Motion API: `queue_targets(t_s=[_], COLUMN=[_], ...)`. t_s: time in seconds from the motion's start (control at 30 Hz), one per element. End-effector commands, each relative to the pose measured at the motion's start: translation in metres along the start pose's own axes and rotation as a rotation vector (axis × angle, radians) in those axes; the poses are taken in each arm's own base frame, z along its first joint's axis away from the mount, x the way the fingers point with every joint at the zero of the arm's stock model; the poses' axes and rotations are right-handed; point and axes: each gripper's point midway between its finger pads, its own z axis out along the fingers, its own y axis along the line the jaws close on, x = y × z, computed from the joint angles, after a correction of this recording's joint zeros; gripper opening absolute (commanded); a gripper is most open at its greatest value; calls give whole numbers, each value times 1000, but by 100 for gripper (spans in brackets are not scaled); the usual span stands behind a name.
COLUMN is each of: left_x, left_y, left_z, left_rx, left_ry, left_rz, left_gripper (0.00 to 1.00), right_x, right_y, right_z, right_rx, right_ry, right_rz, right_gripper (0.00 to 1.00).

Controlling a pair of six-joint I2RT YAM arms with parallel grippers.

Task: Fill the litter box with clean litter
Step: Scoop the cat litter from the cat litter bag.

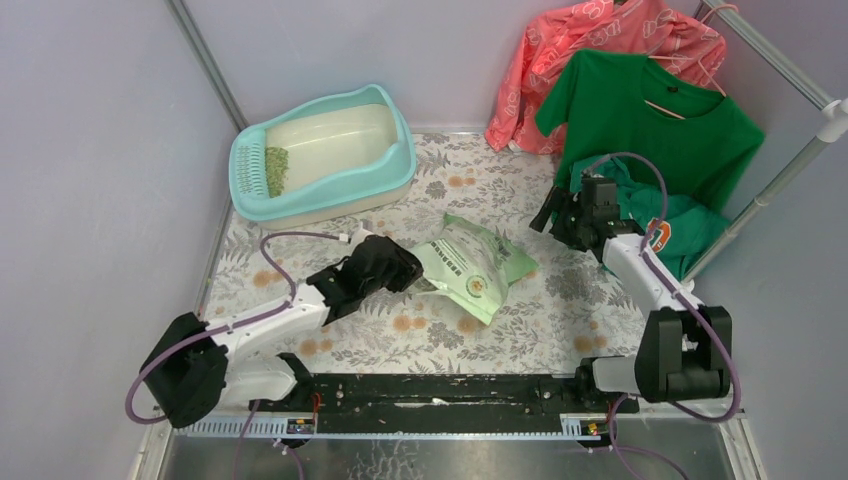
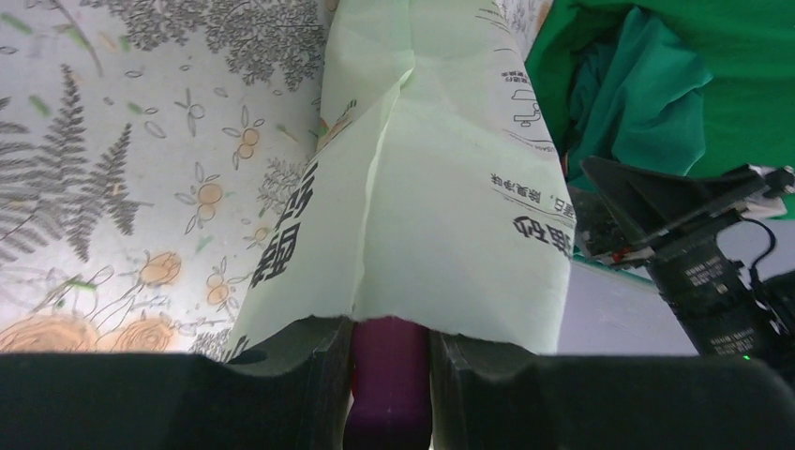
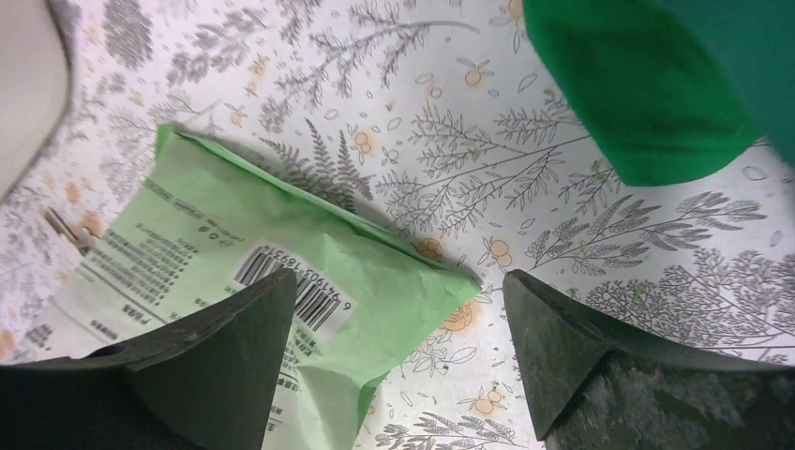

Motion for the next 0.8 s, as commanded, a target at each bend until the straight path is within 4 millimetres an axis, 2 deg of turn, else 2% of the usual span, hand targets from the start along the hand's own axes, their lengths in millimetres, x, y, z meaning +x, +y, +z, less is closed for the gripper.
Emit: queue_targets(t_s=[0.0,0.17,0.37,0.57,0.67,0.77], left_x=[4,25,43,51,64,73], left_y=[-8,-13,-28,-56,-60,-63], left_z=[18,43,64,78,83,79], left_rx=[65,98,208,362,449,554], left_ry=[3,80,99,113,170,227], left_rz=[29,55,50,71,87,85], left_gripper=[0,0,0,0,0,0], right_x=[-16,-13,-20,-12,-7,-3], right_y=[2,-3,-5,-13,-13,-15], right_z=[-19,-27,-40,-30,-23,-17], right_rx=[-26,-26,-20,2,-12,-10], right_ry=[-64,-69,-108,-91,-73,-57], right_rz=[4,20,25,39,52,55], right_gripper=[89,89,89,89,89,89])
